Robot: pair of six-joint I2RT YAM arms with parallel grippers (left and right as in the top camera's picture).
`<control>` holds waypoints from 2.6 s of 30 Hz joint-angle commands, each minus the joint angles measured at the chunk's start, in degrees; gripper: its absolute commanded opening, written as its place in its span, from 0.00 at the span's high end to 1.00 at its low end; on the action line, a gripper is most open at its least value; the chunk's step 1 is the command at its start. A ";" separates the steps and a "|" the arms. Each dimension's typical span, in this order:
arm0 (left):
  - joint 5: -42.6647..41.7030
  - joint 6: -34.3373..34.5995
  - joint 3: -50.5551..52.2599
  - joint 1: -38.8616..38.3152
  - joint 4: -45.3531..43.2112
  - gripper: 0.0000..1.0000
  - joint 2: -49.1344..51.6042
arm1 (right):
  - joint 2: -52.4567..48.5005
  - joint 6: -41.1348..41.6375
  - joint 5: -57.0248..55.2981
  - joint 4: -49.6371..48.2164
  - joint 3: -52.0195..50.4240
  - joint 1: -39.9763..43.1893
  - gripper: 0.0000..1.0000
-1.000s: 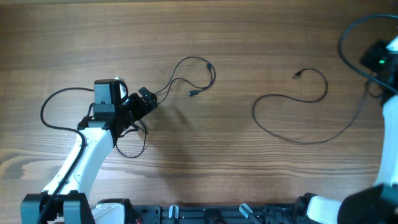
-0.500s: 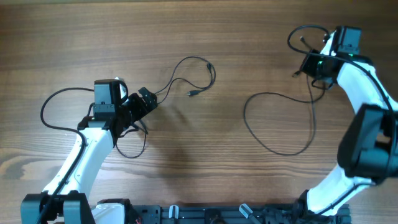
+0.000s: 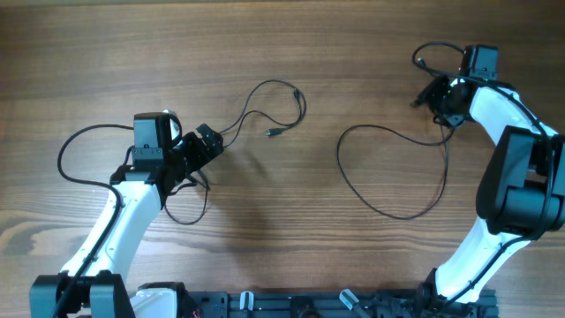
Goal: Untangle cables
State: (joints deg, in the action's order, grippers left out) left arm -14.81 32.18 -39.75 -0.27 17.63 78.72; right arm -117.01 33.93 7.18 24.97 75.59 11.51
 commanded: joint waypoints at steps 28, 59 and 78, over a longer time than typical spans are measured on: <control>0.35 -0.28 0.13 -0.22 -0.09 0.00 0.15 | -7.67 -7.63 -16.44 4.28 -0.15 -8.94 0.96; 0.35 -0.28 0.13 -0.22 -0.09 0.00 0.15 | 28.68 -57.61 -30.05 -28.17 2.19 14.73 0.94; 0.35 -0.28 0.13 -0.22 -0.09 0.00 0.15 | -1.79 -27.23 -18.60 -14.64 2.08 17.29 0.75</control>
State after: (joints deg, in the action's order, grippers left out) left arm -14.81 32.18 -39.75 -0.27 17.63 78.72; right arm -116.95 0.64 -13.04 8.34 77.82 28.93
